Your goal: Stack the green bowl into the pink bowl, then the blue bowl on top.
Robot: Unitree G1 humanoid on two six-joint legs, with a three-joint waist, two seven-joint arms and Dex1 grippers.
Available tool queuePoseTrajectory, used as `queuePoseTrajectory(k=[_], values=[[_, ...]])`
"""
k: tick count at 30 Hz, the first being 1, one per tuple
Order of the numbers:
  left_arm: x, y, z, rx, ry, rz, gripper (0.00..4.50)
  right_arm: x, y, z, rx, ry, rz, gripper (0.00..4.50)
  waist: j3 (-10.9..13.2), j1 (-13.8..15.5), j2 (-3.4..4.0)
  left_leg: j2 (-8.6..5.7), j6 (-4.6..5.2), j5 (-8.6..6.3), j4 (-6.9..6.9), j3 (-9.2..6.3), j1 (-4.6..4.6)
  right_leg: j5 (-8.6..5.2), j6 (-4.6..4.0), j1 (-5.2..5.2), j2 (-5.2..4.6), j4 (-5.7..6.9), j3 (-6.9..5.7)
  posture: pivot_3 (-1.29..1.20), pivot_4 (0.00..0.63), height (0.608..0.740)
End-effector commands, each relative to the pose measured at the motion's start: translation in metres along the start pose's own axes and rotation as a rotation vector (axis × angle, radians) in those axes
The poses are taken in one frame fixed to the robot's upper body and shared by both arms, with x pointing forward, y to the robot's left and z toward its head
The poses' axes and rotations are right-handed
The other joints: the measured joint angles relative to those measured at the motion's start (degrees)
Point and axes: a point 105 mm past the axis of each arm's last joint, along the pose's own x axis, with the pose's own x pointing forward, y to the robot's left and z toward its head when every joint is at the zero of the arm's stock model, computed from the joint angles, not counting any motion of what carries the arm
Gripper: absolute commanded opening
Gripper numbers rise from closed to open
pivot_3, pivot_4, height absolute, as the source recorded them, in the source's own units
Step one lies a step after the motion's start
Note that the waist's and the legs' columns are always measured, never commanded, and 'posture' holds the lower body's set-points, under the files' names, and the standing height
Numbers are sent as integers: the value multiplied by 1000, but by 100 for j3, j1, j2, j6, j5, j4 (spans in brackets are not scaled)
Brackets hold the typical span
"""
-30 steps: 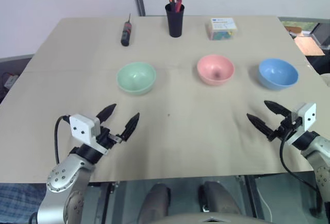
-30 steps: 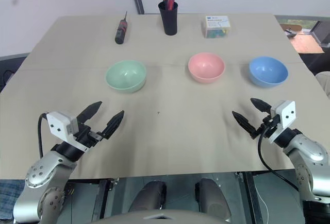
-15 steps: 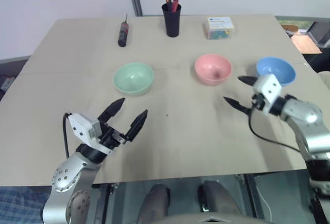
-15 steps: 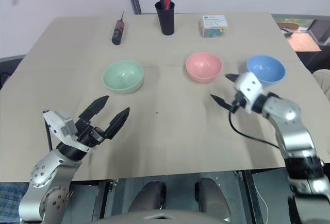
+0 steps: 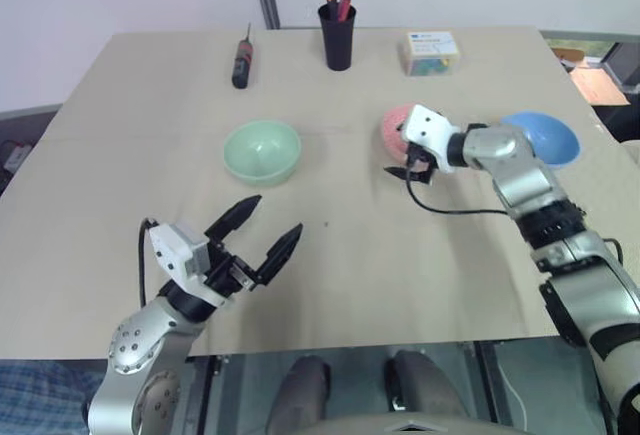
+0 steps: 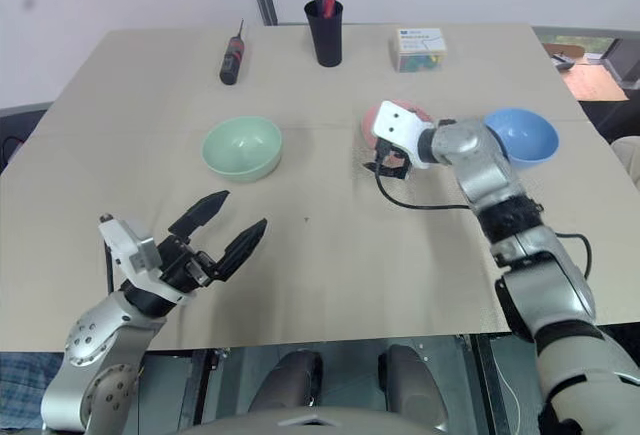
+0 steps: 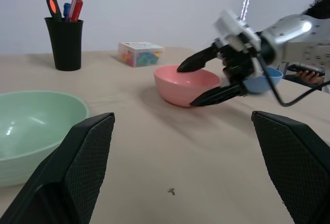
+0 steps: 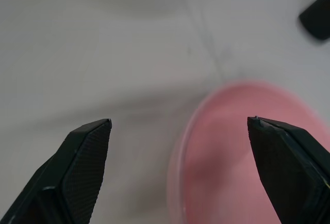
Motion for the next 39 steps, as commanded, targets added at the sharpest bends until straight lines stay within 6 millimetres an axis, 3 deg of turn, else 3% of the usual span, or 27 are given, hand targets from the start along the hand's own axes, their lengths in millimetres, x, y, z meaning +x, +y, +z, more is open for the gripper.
queuePoseTrajectory(k=[1,4,11,15,18,21,25,28,31,34,38,39], values=[[1,-9,14,46,-52,-14,4500,-2,-13,9,-26,-16,-37,3788,0,-5,1,0,0,0,0,0,-1,0,0,-2,0,0,0,0,150,740],[0,-11,13,48,-48,-12,4500,-1,-13,7,-27,-9,-33,2396,1,-14,2,2,1,-1,-1,3,-4,0,0,-6,0,1,2,0,150,740],[0,-10,13,58,-45,-7,4500,-1,-9,9,-52,-26,-19,77,3,-16,4,4,4,-2,-1,4,-1,0,0,-6,1,4,3,0,150,740],[0,-10,13,60,-44,-17,4500,-5,-3,19,-103,-73,-4,77,3,-14,5,4,5,-3,-1,4,-2,0,0,-6,1,4,2,0,150,740],[1,-9,12,60,-36,-27,4500,-21,28,43,-227,-177,126,77,5,-5,9,5,5,-3,-2,3,-5,0,0,-7,1,2,2,0,150,740],[0,-9,10,57,-29,-33,4500,-35,64,54,-283,-212,229,77,9,13,14,8,8,-5,-2,-17,-20,0,0,-10,-2,-6,-1,0,150,740],[2,-11,9,50,-24,-47,4500,-46,117,47,-305,-173,359,77,8,19,14,7,9,-6,-1,-23,-29,0,0,-15,-3,-6,-7,0,150,740],[4,-12,8,48,-24,-55,4500,-47,141,39,-304,-135,391,77,9,21,14,5,21,-12,5,-21,-14,0,0,-3,-3,-2,-15,0,150,740],[4,-12,8,46,-20,-61,4500,-42,151,37,-293,-119,377,77,9,7,14,1,21,-12,7,-16,0,0,0,4,2,6,-17,0,150,740],[5,-11,9,46,-20,-63,4500,-36,144,35,-299,-97,320,77,8,5,13,-6,19,-11,7,-17,13,0,0,14,8,6,-19,0,150,740],[7,-10,9,47,-18,-69,4500,-33,135,38,-304,-107,264,1412,8,8,12,-9,16,-9,7,-17,10,0,0,14,6,4,-20,0,150,740],[7,-10,10,48,-18,-70,4500,-33,134,39,-295,-111,265,1974,8,8,11,-10,10,-6,7,-18,8,0,0,13,5,3,-19,0,150,740]])
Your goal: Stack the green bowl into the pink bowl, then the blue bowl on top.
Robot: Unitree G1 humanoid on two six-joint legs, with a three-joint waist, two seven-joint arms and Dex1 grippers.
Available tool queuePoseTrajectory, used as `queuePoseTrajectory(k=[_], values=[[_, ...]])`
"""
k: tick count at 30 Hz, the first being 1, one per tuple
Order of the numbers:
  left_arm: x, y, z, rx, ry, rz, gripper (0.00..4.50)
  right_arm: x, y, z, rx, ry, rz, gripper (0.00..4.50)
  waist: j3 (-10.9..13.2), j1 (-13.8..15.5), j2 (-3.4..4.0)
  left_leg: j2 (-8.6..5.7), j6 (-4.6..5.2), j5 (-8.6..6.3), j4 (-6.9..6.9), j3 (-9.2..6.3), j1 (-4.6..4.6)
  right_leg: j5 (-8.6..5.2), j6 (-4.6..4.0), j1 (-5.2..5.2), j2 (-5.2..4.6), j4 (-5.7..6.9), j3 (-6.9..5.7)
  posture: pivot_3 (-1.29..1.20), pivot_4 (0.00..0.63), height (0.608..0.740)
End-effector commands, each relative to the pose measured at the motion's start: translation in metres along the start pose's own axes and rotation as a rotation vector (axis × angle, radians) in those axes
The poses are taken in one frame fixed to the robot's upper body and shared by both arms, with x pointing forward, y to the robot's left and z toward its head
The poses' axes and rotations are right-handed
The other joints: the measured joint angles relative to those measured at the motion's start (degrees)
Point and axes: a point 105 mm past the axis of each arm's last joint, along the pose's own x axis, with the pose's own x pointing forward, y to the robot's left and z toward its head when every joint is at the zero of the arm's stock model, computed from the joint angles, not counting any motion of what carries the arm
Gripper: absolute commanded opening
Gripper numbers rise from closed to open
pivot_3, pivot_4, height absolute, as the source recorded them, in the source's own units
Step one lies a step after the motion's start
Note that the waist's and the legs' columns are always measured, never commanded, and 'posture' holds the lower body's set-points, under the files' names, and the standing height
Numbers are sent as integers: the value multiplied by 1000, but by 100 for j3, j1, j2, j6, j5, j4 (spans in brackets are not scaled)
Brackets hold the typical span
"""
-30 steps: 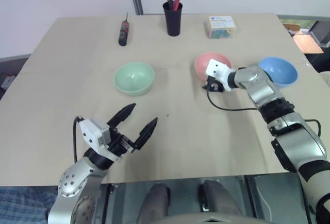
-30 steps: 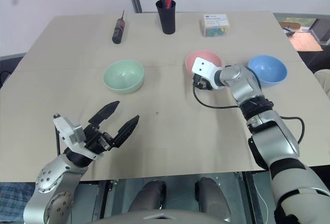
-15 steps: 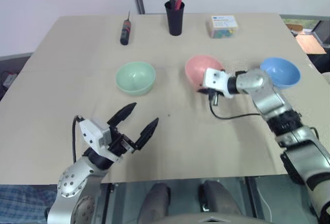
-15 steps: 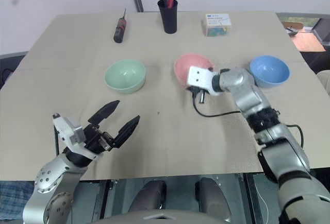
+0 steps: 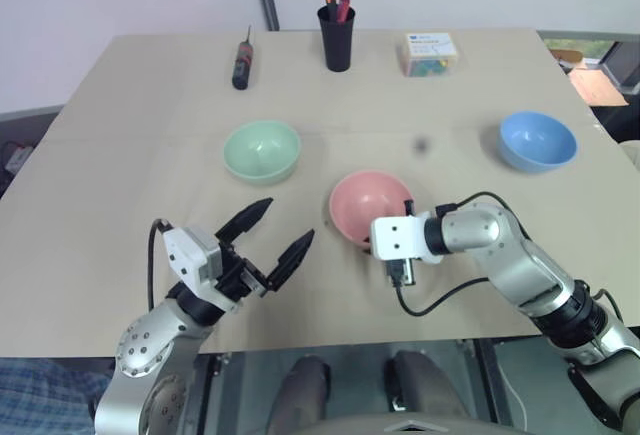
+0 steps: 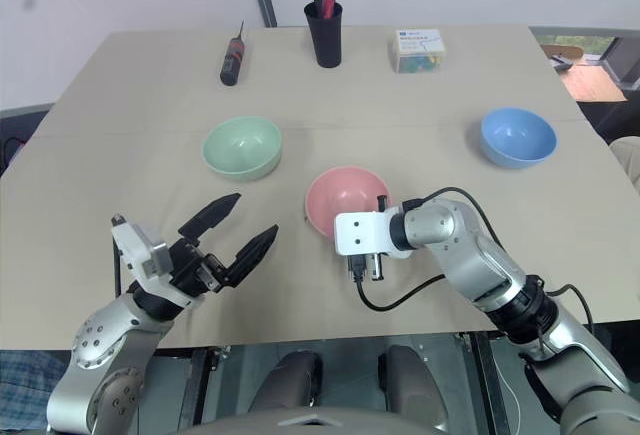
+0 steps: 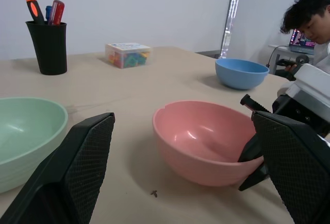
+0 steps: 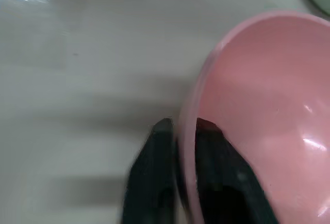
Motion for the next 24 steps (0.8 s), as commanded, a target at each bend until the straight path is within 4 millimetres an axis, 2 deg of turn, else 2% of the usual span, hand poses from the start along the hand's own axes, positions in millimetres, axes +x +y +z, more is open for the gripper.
queuePoseTrajectory(k=[1,6,11,15,17,24], values=[[2,-1,7,9,-21,-20,4500,-5,-9,11,-20,-33,-36,2322,0,1,0,0,-7,4,0,0,-2,0,0,-1,0,-1,0,0,150,740],[5,-1,6,9,-23,-28,4500,-16,-10,24,54,-106,-17,4412,1,0,-1,0,-8,5,-2,-1,-9,0,0,-3,-3,-9,-1,0,150,740],[13,7,13,17,-50,-11,4500,-42,-4,45,180,-271,78,4412,2,16,-1,1,11,-6,-2,-11,-8,0,0,0,-3,-5,-9,0,150,740],[16,17,11,28,-27,20,4500,-66,-32,41,286,-368,-95,4412,3,10,-2,-2,12,-7,-2,-11,-7,0,0,1,-2,-5,-9,0,150,740],[21,37,7,67,30,111,4500,-83,-43,33,342,-411,-184,4412,3,18,-2,-4,12,-7,-2,-11,-8,0,0,0,-2,-5,-9,0,150,740],[44,103,2,274,303,280,4500,-128,-44,20,380,-479,-287,4412,6,28,-7,-17,13,-7,0,-19,-14,0,0,-1,9,-1,-16,0,150,740]])
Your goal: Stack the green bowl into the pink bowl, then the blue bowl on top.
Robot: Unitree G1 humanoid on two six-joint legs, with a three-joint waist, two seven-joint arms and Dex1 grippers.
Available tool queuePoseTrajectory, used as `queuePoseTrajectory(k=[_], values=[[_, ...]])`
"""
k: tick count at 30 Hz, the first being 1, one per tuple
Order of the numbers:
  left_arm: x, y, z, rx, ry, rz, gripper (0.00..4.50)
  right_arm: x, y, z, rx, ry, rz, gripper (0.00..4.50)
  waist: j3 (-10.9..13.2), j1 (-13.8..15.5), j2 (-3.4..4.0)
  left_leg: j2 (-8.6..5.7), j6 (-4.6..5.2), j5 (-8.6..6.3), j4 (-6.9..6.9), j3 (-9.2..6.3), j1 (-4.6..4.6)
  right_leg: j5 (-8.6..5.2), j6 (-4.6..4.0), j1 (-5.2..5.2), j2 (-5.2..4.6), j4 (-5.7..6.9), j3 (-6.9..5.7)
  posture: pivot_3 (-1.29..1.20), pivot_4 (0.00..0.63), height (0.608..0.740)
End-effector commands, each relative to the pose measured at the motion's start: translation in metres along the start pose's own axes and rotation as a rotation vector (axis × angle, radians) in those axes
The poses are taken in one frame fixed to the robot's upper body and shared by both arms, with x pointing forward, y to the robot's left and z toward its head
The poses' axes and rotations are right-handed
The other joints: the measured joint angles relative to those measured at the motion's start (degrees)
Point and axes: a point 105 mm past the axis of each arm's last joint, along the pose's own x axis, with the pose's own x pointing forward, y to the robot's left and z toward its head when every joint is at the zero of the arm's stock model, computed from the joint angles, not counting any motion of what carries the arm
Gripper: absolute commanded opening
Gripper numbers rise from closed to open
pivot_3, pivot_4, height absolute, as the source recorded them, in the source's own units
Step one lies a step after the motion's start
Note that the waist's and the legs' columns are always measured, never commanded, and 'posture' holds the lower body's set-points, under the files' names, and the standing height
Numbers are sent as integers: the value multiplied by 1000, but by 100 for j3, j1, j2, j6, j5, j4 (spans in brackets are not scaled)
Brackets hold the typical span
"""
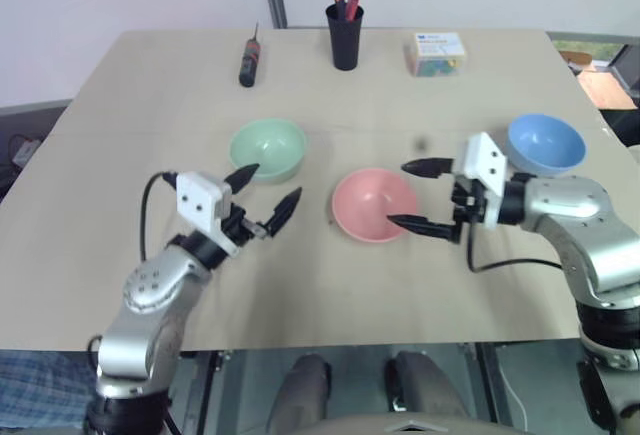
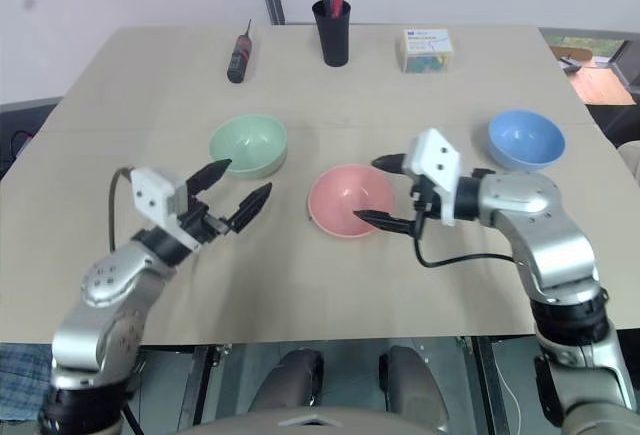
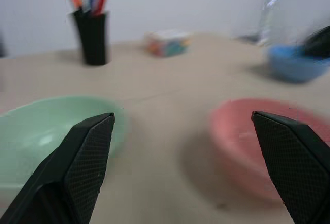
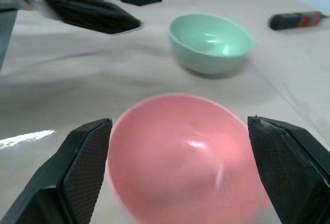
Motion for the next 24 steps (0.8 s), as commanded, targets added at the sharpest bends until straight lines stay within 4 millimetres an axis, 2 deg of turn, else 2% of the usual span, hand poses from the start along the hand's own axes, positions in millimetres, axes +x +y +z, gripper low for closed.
queuePoseTrajectory(k=[1,7,14,24], values=[[12,24,1,83,94,66,4500,-24,-2,24,-66,-75,-30,4412,1,-33,0,-6,0,0,0,3,0,0,0,0,-1,-1,2,0,150,740],[31,32,-6,206,202,5,4500,-42,-6,33,-70,-88,-73,4412,2,-53,-2,-13,-14,8,-4,2,-11,-1,1,-9,-7,-7,1,0,150,740],[46,23,-39,228,315,-93,4500,-49,-5,43,-97,-113,-102,4412,4,-47,-3,-15,-11,7,0,3,-13,-1,2,-10,-6,-3,2,0,150,740],[68,19,-45,317,310,-186,4500,-46,-6,48,-102,-131,-122,4412,5,-42,-4,-18,-17,11,28,-7,-35,0,2,-15,-7,1,-8,0,150,740]])
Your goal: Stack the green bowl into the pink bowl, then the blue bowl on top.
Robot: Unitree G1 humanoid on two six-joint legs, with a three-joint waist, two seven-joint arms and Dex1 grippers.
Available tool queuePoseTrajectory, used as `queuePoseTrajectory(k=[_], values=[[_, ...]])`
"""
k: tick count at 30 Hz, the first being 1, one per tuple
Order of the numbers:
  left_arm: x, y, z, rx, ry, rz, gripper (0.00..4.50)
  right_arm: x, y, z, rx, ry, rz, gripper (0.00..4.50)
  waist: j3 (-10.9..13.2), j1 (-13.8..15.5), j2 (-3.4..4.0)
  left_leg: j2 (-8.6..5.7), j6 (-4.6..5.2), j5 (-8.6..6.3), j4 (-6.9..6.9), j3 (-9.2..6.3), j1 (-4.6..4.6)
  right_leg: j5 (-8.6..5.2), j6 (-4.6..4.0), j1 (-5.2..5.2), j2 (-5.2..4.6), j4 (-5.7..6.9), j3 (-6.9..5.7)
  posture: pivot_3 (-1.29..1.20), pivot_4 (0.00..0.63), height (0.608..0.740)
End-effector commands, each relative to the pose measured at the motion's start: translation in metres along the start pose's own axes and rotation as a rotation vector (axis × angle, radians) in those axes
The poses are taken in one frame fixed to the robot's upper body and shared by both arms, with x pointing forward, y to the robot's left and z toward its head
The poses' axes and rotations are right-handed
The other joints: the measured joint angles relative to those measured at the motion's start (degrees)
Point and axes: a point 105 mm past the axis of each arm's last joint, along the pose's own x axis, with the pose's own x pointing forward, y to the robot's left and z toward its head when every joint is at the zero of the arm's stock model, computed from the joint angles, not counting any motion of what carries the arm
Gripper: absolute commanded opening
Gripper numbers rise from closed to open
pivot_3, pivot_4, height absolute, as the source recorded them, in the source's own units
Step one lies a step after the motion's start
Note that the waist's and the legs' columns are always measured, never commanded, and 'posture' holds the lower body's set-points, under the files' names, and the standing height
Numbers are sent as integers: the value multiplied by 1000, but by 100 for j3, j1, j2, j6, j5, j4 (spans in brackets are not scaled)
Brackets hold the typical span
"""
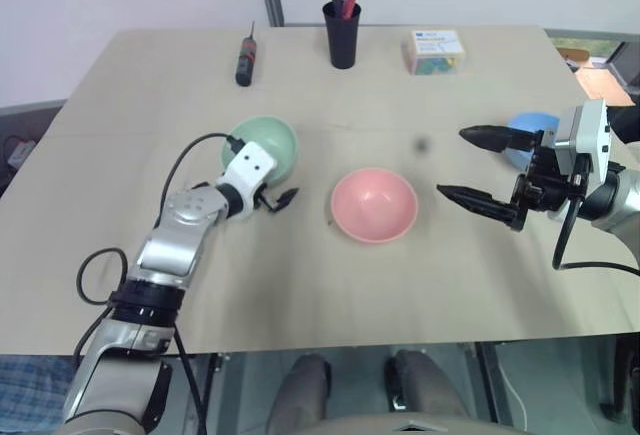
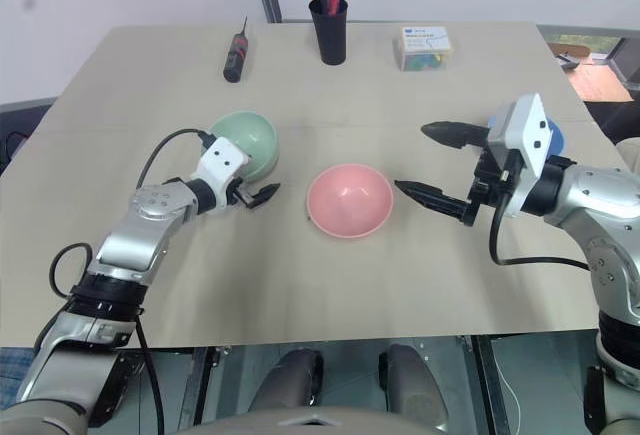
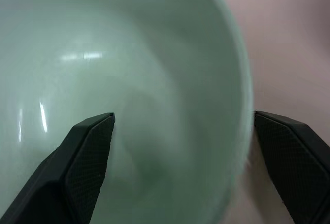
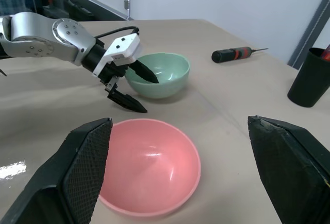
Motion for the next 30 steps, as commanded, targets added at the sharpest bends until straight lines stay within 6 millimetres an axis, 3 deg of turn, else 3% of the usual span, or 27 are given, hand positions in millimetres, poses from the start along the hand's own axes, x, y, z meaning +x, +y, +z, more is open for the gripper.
queuePoseTrajectory(k=[1,11,13,16,19,23,27,30], values=[[3,3,8,66,-29,-13,4003,1,3,11,-54,-26,-1,4500,0,-8,0,0,1,-1,4,0,-1,0,0,0,0,2,0,0,150,740],[0,5,15,77,-54,-45,127,4,2,11,-66,-28,-3,4500,0,26,2,-8,4,-2,53,-44,-39,3,5,-6,-3,14,-18,0,150,740],[-1,9,23,92,-73,-51,41,4,2,11,-66,-29,-3,4500,-1,28,5,-11,5,-3,55,-46,-37,4,7,-3,-3,16,-22,0,150,740],[-5,11,51,147,-145,-127,41,7,1,12,-65,-38,4,4500,2,29,3,-13,6,-2,60,-47,-42,5,9,-4,-2,17,-32,0,150,740],[-10,1,76,243,-205,-255,41,9,0,12,-65,-45,10,4500,4,18,2,-14,5,-2,62,-53,-49,5,9,-5,-2,14,-52,0,150,740],[-18,-23,106,340,-294,-443,41,12,0,12,-64,-53,19,4500,4,0,2,-14,4,-1,58,-54,-53,5,9,-6,-2,4,-56,0,150,740],[-28,-61,143,527,-441,-636,41,14,1,12,-66,-61,29,4500,5,-5,2,-14,4,-2,57,-54,-55,5,9,-6,-3,2,-57,0,150,740],[-46,-92,137,657,-462,-890,41,15,0,12,-67,-65,23,4500,5,-17,2,-14,5,-2,59,-54,-55,5,9,-5,-3,4,-57,0,150,740]])
